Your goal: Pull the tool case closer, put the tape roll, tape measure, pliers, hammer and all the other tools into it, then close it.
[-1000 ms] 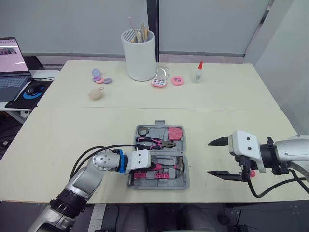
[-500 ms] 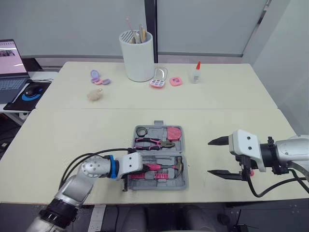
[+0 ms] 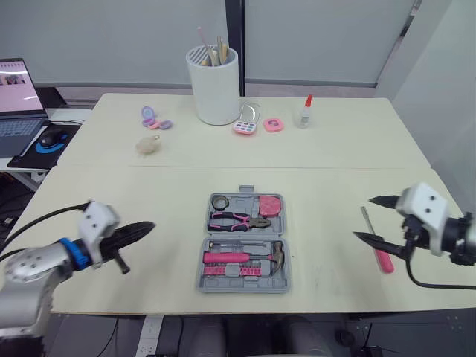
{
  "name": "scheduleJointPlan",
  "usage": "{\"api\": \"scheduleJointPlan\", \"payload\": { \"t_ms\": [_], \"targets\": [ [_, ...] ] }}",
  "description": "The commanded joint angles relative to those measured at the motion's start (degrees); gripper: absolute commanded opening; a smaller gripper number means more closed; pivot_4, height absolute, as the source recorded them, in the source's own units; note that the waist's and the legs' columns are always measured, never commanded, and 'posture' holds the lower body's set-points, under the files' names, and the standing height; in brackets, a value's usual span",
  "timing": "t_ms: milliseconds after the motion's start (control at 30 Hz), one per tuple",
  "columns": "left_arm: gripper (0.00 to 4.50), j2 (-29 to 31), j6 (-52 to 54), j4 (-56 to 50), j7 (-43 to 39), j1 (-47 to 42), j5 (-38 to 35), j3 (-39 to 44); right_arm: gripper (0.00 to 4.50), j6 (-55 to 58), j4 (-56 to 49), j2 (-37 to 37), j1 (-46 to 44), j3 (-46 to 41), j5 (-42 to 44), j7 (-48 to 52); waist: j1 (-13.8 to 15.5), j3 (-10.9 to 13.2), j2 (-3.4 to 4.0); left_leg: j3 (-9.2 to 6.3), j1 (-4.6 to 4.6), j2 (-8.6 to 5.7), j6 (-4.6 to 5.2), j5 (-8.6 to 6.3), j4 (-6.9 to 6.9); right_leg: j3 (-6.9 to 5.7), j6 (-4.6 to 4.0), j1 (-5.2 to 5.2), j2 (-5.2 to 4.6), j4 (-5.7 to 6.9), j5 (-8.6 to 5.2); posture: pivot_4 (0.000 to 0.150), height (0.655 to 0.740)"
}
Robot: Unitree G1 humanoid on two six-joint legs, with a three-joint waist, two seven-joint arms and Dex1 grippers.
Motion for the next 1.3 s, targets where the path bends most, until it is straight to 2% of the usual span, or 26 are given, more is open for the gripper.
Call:
{"api": "scheduleJointPlan", "payload": {
  "t_ms": [33, 167, 367, 600, 767, 1000, 1100, 1300],
  "targets": [
    [1.19, -2.5, 0.8, -1.4, 1.5, 7.4, -2.6, 6.7, 4.5, -4.2, 4.7, 0.4, 6.8, -8.8, -2.9, 3.0, 0.0, 0.0, -0.01, 0.01, 0.01, -0.01, 0.0, 0.0, 0.0, 0.0, 0.0, 0.0, -0.02, 0.0, 0.0, 0.15, 0.7376],
    [2.54, -5.3, 1.5, -2.7, 2.6, 14.7, -3.5, 10.2, 4.5, -9.0, 9.5, 0.8, 14.2, -12.9, -5.4, 6.0, 0.0, 0.0, -0.05, 0.01, 0.11, 0.01, 0.0, -0.01, -0.14, -0.02, 0.01, 0.17, -0.02, -0.27, 0.0, 0.15, 0.7376],
    [4.46, -7.3, 1.4, -3.7, 2.2, 20.8, -4.1, 12.1, 4.5, -12.7, 14.4, 0.0, 16.7, -14.2, -6.7, 9.0, 0.0, -0.1, -0.03, -0.02, 0.42, 0.06, 0.01, -0.01, -0.16, -0.02, 0.28, 0.44, 0.03, -0.3, -0.18, 0.15, 0.7376],
    [4.46, -7.8, -0.3, -2.1, 2.4, 21.3, -3.0, 12.0, 4.5, -13.7, 16.6, -1.1, 15.8, -13.4, -7.2, 10.8, 0.0, -0.1, -0.03, -0.03, 0.38, 0.05, 0.01, -0.02, -0.23, -0.04, 0.28, 0.51, 0.03, -0.55, -0.17, 0.15, 0.7376],
    [4.46, -5.6, 2.6, -10.2, 2.5, 19.1, -3.1, 8.7, 4.5, -9.6, 14.9, -0.4, 13.2, -11.5, -5.8, 10.0, 0.1, -0.1, -0.05, -0.06, 0.36, 0.04, 0.0, -0.02, -0.23, -0.05, 0.29, 0.53, 0.03, -0.59, -0.16, 0.15, 0.7376],
    [4.46, -1.7, 10.0, -23.7, 0.5, 10.4, -7.3, 1.1, 4.5, -0.4, 11.0, 5.0, 6.2, -4.9, -5.5, -0.3, 0.3, -0.1, -0.03, -0.08, 0.3, 0.01, 0.0, -0.01, -0.22, -0.05, 0.09, 0.55, 0.02, -0.63, 0.04, 0.15, 0.7376],
    [4.46, 0.1, 11.3, -28.3, -2.1, 3.8, -9.1, -4.5, 4.5, 4.0, 10.5, 8.6, 2.6, 0.4, -7.4, -7.0, 0.3, -0.1, -0.02, -0.08, 0.28, -0.01, -0.01, -0.02, -0.23, -0.04, 0.09, 0.55, 0.03, -0.64, 0.04, 0.15, 0.7376],
    [4.46, 0.8, 12.0, -31.4, -5.4, -4.1, -11.1, -10.9, 4.5, 10.9, 12.5, 13.6, -4.3, 5.4, -8.2, -15.2, -0.2, -0.1, 0.19, 0.0, 0.27, -0.01, -0.01, -0.02, -0.23, 0.04, 0.09, 0.49, 0.06, -0.64, 0.05, 0.15, 0.7376]
  ]
}}
